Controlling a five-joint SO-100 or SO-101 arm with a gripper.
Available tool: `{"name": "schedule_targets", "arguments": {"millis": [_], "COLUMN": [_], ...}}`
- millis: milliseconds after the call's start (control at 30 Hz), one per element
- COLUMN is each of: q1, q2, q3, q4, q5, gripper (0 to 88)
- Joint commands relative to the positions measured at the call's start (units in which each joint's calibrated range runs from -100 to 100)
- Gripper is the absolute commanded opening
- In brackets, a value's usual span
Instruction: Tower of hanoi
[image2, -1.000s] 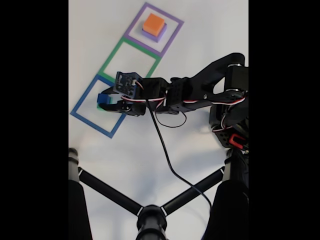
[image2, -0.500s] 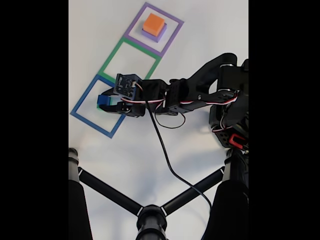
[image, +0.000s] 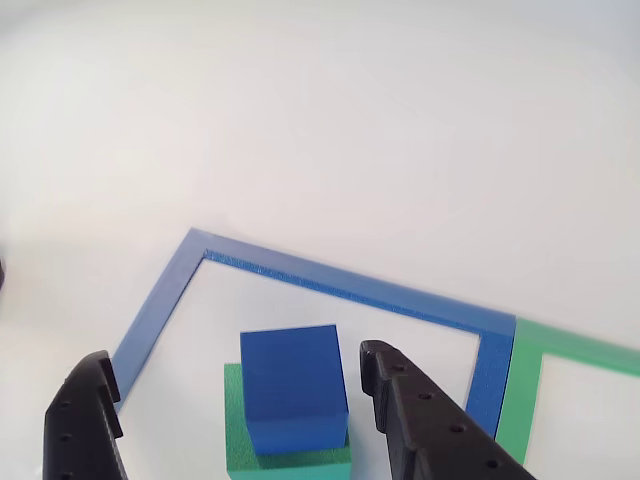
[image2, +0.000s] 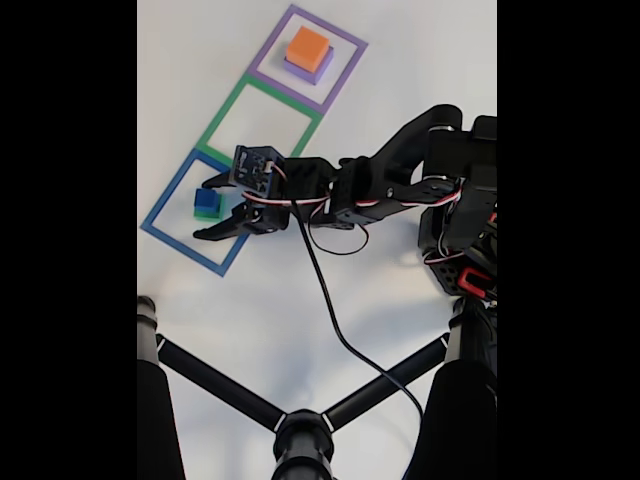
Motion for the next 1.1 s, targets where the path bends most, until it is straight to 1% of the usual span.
{"name": "schedule_targets", "arguments": {"millis": [0,133,200,333,433,533,600,667,767,900,933,1067], "q1": [1.4,2.7,3.6,5.0,5.5,6.3,7.3,8.5,11.4,16.1,17.4,21.9], "q2": [-8.8,-18.9,-25.0,-35.8,-40.8,-42.5,-42.6,-42.4,-41.7,-40.9,-40.9,-39.4], "q3": [-0.3,-0.4,-2.0,-9.8,-17.3,-28.6,-36.2,-43.1,-51.7,-63.0,-65.6,-76.3], "q4": [5.2,17.6,27.1,50.8,65.7,81.6,90.3,97.0,105.1,117.3,120.3,130.1], "q5": [0.0,0.0,0.0,0.0,0.0,0.0,0.0,0.0,-2.8,-1.1,0.0,0.0], "gripper": [30.2,30.3,29.2,24.7,17.8,7.4,2.8,0.5,0.0,0.0,0.0,0.0]}}
